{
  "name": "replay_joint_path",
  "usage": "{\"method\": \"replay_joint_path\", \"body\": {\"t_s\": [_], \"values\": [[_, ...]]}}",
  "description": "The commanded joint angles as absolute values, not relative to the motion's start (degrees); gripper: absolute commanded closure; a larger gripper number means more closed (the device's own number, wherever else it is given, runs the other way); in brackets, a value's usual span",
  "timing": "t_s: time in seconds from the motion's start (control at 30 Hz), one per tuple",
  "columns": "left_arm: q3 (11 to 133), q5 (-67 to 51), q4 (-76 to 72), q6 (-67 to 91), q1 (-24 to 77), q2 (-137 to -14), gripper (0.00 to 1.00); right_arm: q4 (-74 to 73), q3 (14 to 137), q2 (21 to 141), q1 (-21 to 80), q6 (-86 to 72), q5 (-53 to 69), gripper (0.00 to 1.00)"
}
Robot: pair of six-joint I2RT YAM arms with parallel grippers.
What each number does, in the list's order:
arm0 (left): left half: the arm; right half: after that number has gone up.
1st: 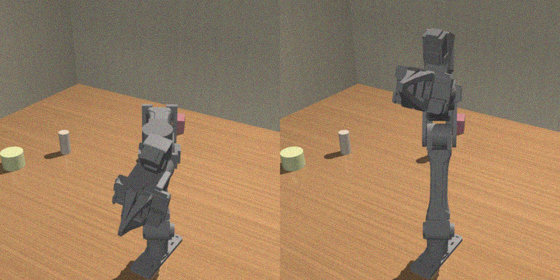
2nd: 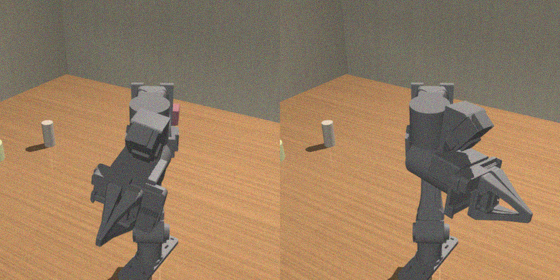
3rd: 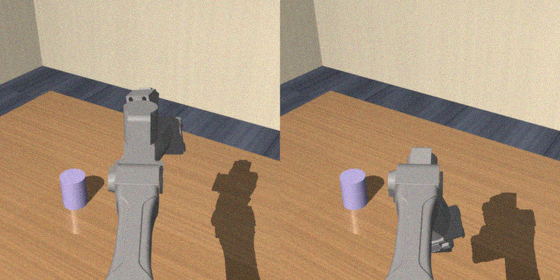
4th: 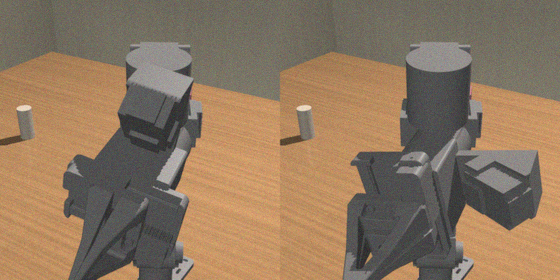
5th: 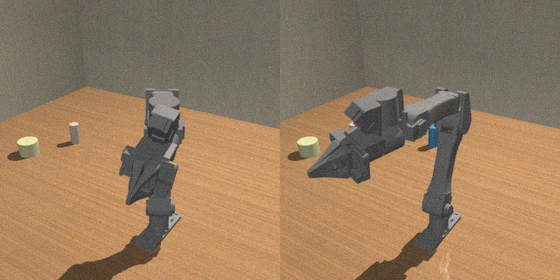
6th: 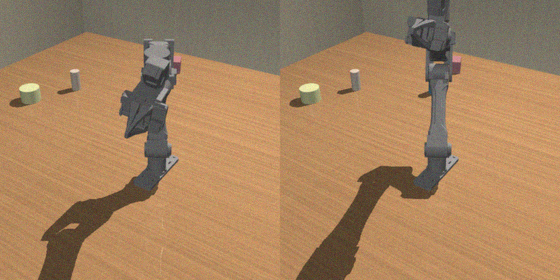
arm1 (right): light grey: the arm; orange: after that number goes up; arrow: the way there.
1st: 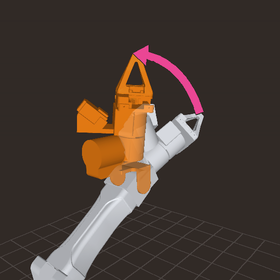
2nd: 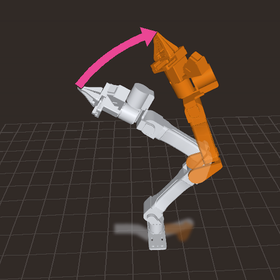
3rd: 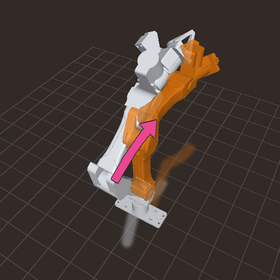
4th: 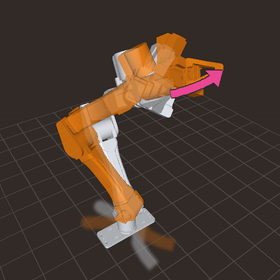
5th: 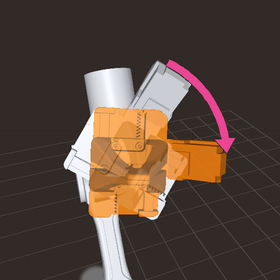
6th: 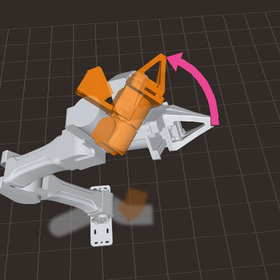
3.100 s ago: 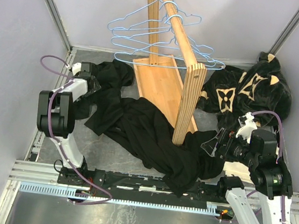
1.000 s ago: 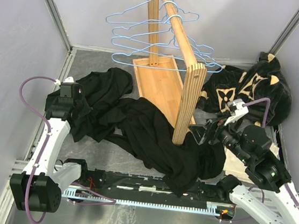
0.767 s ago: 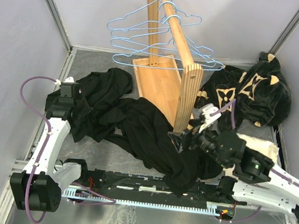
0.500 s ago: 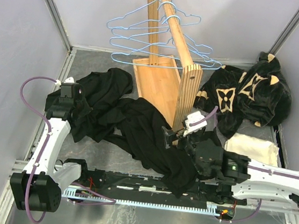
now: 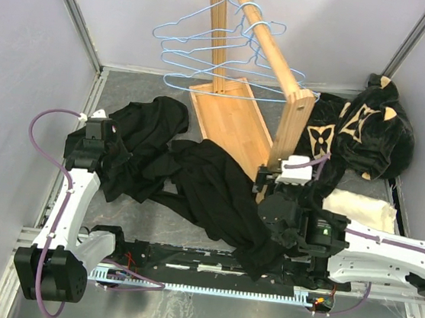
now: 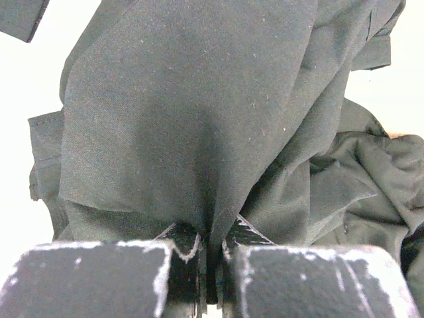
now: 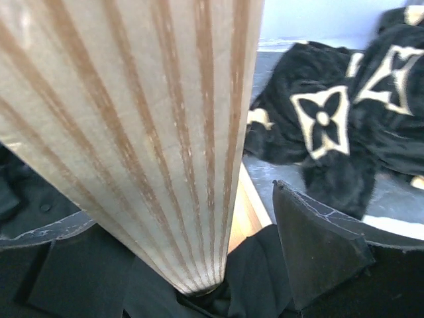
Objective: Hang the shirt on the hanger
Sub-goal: Move the clothesline to the center of the board.
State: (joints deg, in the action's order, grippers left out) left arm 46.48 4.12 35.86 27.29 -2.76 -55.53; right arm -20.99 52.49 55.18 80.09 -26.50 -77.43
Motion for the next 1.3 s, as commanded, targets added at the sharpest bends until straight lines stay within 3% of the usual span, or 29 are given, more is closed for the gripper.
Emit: {"method": "replay_joint_path", "body": {"t_s": [0.0, 0.27, 0.57, 0.87, 1.07, 1.27], "values": [[46.4, 2.47, 33.1, 24.96, -2.72, -54.31, 0.97, -39.36, 56.03, 50.73, 76.71, -40.69, -86.85, 0.16], [46.32, 2.18, 32.92, 24.88, -2.68, -53.95, 0.97, -59.87, 59.48, 47.48, 68.37, -50.57, -86.08, 0.18], [46.19, 1.33, 32.7, 24.7, -2.71, -54.14, 0.97, -53.67, 56.3, 44.57, 55.46, -41.85, -81.3, 0.13], [45.95, 0.46, 32.35, 24.52, -2.73, -54.04, 0.97, -35.15, 54.05, 45.82, 46.0, -25.51, -74.37, 0.47], [45.91, 0.85, 32.28, 24.6, -2.72, -52.64, 0.97, -18.92, 46.48, 39.02, 41.92, -11.18, -56.36, 0.51], [46.07, 1.14, 32.38, 24.87, -2.7, -51.09, 0.97, -17.67, 42.89, 32.85, 39.85, -7.74, -44.0, 0.55]]}}
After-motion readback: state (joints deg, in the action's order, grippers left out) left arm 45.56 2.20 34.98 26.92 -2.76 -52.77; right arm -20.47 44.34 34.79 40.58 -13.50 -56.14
